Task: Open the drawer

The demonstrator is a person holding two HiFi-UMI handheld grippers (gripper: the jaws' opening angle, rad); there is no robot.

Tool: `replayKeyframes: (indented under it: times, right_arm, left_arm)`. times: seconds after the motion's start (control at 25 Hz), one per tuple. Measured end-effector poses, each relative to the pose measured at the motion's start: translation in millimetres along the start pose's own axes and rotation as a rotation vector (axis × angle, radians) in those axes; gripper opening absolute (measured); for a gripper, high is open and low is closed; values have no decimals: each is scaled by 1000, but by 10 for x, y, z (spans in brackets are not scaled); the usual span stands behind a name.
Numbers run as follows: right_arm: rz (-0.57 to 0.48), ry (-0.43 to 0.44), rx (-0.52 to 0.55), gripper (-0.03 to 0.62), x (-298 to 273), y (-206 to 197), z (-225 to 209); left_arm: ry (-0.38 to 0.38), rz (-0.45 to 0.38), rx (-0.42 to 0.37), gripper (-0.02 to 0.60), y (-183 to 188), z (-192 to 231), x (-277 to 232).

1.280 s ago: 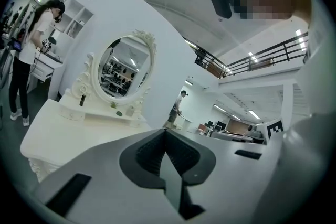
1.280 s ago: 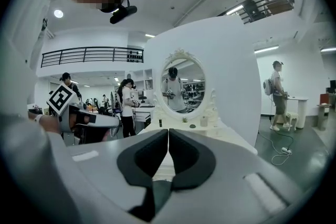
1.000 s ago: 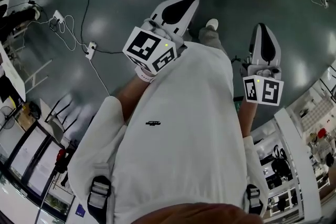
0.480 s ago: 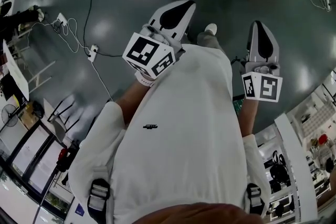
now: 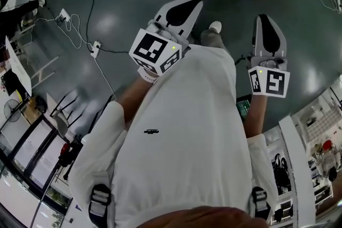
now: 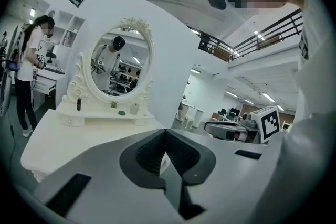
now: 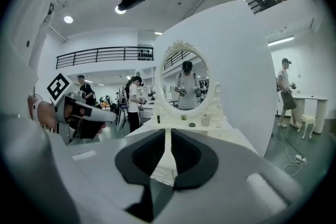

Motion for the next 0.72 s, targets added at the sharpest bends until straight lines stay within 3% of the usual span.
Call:
replayKeyframes:
  times: [0.52,0.72]
  right_arm:
    - [85,90,5,99,-371,-581,-239]
    - [105,80,-28,118,-559,-835,-418]
  left_arm:
    - [42,77,-1,9,-346,53,-405]
    - [38,97,-5,9,-391,66,-564]
Point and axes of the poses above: the fingertips, and each gripper's own axes: x backward along the fingers, z to its left, y out of its top, the point moved 1 cm from there along x, backward along the fingers, and after that the axes turned 5 degrees about z, right-handed, at the moved point
